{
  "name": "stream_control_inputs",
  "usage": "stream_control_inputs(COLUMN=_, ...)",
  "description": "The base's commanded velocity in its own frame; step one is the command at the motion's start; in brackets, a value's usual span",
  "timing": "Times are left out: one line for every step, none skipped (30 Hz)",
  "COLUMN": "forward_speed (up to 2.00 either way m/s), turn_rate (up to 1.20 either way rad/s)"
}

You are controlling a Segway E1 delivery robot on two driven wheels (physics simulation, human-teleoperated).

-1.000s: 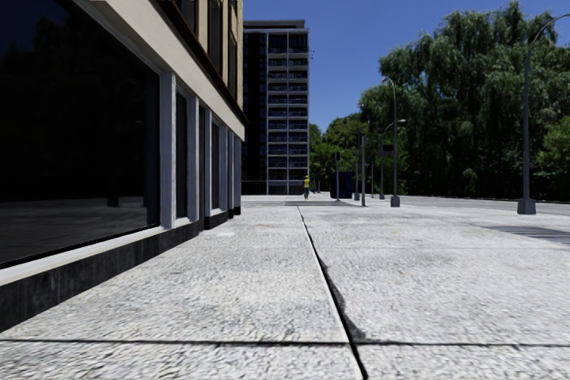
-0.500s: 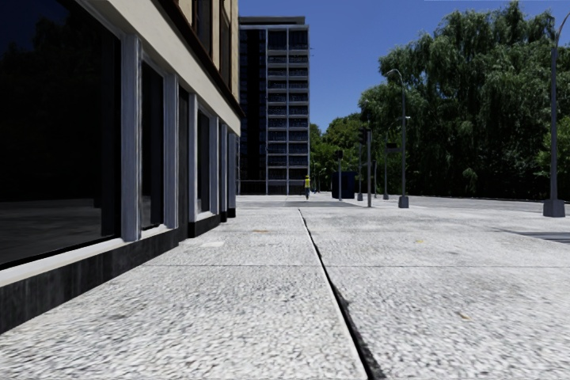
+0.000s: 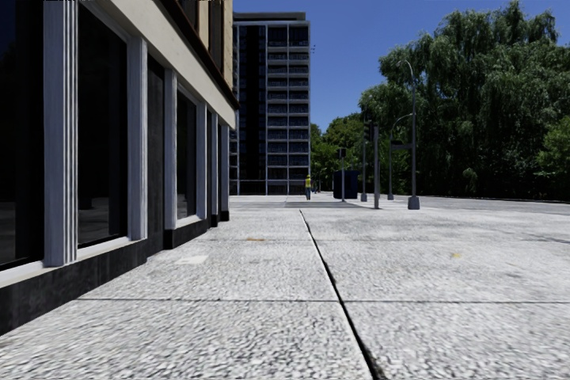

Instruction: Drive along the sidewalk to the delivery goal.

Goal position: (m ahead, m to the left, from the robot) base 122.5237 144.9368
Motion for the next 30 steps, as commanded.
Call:
stream_control_inputs(forward_speed=2.0, turn_rate=0.0)
stream_control_inputs(forward_speed=2.0, turn_rate=0.0)
stream_control_inputs(forward_speed=2.0, turn_rate=0.0)
stream_control_inputs(forward_speed=2.0, turn_rate=0.0)
stream_control_inputs(forward_speed=2.0, turn_rate=0.0)
stream_control_inputs(forward_speed=2.0, turn_rate=0.0)
stream_control_inputs(forward_speed=2.0, turn_rate=0.0)
stream_control_inputs(forward_speed=2.0, turn_rate=0.0)
stream_control_inputs(forward_speed=2.0, turn_rate=0.0)
stream_control_inputs(forward_speed=2.0, turn_rate=0.0)
stream_control_inputs(forward_speed=2.0, turn_rate=0.0)
stream_control_inputs(forward_speed=2.0, turn_rate=0.0)
stream_control_inputs(forward_speed=2.0, turn_rate=0.0)
stream_control_inputs(forward_speed=2.0, turn_rate=0.0)
stream_control_inputs(forward_speed=2.0, turn_rate=0.0)
stream_control_inputs(forward_speed=2.0, turn_rate=0.0)
stream_control_inputs(forward_speed=2.0, turn_rate=0.0)
stream_control_inputs(forward_speed=2.0, turn_rate=0.0)
stream_control_inputs(forward_speed=2.0, turn_rate=0.0)
stream_control_inputs(forward_speed=2.0, turn_rate=0.0)
stream_control_inputs(forward_speed=2.0, turn_rate=0.0)
stream_control_inputs(forward_speed=2.0, turn_rate=0.0)
stream_control_inputs(forward_speed=2.0, turn_rate=0.0)
stream_control_inputs(forward_speed=2.0, turn_rate=0.0)
stream_control_inputs(forward_speed=2.0, turn_rate=0.0)
stream_control_inputs(forward_speed=2.0, turn_rate=0.0)
stream_control_inputs(forward_speed=2.0, turn_rate=0.0)
stream_control_inputs(forward_speed=2.0, turn_rate=0.0)
stream_control_inputs(forward_speed=2.0, turn_rate=0.0)
stream_control_inputs(forward_speed=2.0, turn_rate=0.0)
